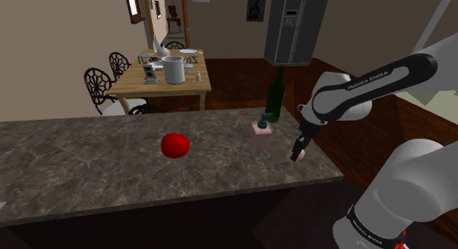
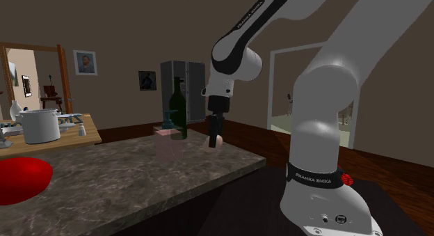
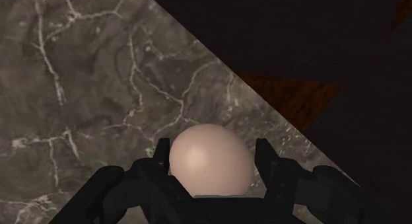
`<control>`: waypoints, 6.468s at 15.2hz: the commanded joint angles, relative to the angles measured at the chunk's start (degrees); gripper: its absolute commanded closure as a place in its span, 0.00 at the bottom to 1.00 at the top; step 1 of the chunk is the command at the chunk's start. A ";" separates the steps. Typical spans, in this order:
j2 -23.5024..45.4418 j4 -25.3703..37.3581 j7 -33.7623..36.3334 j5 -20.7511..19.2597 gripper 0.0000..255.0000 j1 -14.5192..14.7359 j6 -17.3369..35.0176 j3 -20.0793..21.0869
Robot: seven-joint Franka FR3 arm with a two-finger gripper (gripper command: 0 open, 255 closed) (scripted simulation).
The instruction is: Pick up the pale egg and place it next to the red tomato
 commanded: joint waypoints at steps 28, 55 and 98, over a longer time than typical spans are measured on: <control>-0.37 18.31 9.59 4.36 1.00 4.46 -17.42 7.88; 49.91 69.99 22.65 11.78 1.00 14.75 -16.35 15.94; 61.71 63.42 17.03 15.91 0.00 14.17 1.55 17.58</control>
